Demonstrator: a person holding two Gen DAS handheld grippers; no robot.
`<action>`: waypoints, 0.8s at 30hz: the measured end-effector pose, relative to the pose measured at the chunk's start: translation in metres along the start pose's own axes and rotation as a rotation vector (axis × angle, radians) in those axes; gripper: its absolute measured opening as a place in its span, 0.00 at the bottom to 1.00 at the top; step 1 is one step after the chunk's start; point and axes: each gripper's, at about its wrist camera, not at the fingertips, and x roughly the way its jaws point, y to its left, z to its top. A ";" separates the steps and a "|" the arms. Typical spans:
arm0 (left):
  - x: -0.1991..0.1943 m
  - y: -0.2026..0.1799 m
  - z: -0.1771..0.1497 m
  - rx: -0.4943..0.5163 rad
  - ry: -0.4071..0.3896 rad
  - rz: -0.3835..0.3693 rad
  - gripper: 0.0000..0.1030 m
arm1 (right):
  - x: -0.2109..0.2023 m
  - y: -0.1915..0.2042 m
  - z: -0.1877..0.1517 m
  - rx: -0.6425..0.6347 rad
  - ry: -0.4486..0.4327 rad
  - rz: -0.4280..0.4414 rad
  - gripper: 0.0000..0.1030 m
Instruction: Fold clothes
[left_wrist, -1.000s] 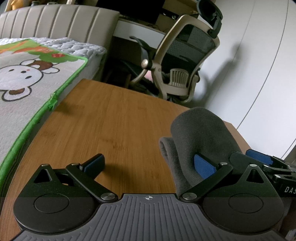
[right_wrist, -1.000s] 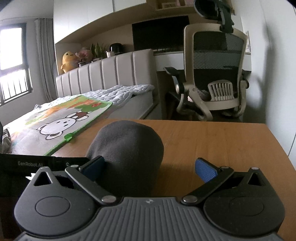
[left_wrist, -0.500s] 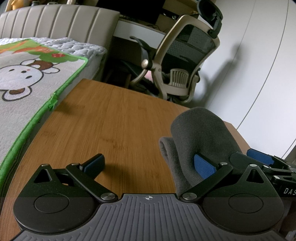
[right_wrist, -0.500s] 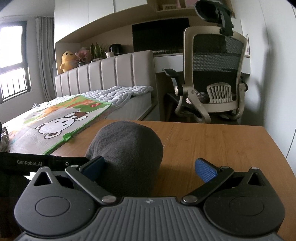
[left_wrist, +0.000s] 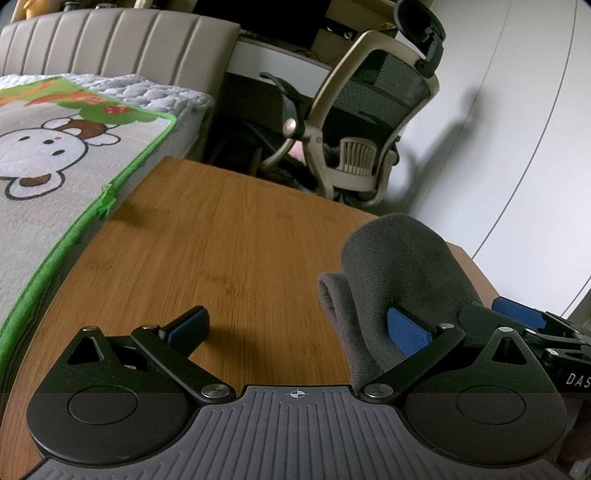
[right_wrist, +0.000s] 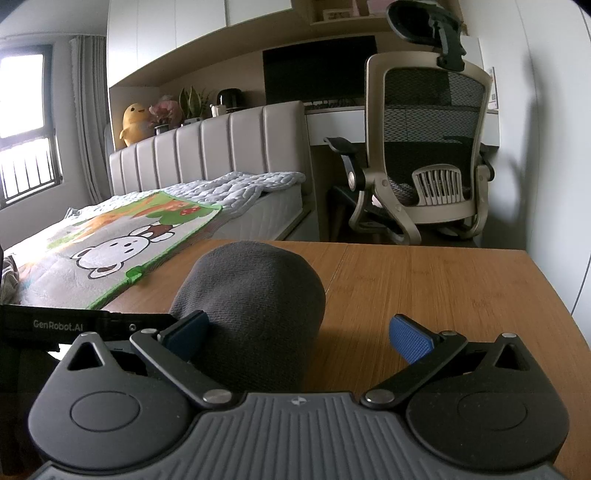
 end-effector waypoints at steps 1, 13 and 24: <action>0.000 0.000 0.000 0.000 0.000 0.000 1.00 | 0.000 0.000 0.000 0.000 0.000 0.000 1.00; -0.007 0.003 -0.002 -0.045 0.003 -0.004 1.00 | 0.000 -0.001 0.001 0.004 0.000 -0.002 1.00; -0.030 -0.030 -0.007 0.047 0.027 -0.019 1.00 | -0.004 -0.003 0.009 -0.024 0.029 -0.007 1.00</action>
